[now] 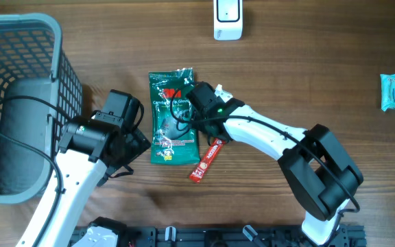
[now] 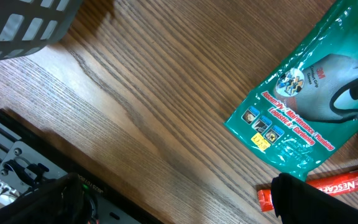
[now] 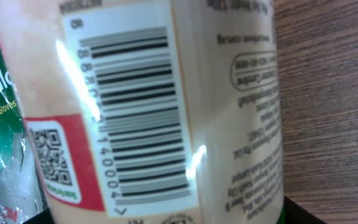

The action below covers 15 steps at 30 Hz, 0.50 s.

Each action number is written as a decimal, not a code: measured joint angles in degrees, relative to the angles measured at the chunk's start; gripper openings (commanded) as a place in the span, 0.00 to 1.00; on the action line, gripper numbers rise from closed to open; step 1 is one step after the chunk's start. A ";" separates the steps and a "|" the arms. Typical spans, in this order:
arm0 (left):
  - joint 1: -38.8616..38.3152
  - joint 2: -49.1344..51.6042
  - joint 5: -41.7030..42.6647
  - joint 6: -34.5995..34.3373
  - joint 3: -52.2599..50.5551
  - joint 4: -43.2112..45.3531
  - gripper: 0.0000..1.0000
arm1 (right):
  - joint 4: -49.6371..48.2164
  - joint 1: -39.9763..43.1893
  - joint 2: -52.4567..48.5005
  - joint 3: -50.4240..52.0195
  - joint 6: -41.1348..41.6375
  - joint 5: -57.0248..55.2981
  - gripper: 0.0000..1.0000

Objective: Scan the item barcode
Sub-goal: 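Grasp the green-lidded jar with the right gripper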

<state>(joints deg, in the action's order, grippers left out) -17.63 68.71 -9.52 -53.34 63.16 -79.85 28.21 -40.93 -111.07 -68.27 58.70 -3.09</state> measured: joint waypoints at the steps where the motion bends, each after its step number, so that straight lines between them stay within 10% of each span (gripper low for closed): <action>1: 0.00 0.00 0.00 0.00 0.00 0.00 1.00 | -0.02 0.04 0.00 -0.02 -0.50 0.00 0.57; 15: 0.00 0.00 0.00 0.00 0.00 -0.02 1.00 | 7.78 1.11 6.14 -0.96 -3.56 1.53 0.53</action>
<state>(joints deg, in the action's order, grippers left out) -17.63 68.71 -9.52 -53.34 63.16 -79.88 35.99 -39.81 -104.92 -69.23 55.13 -1.56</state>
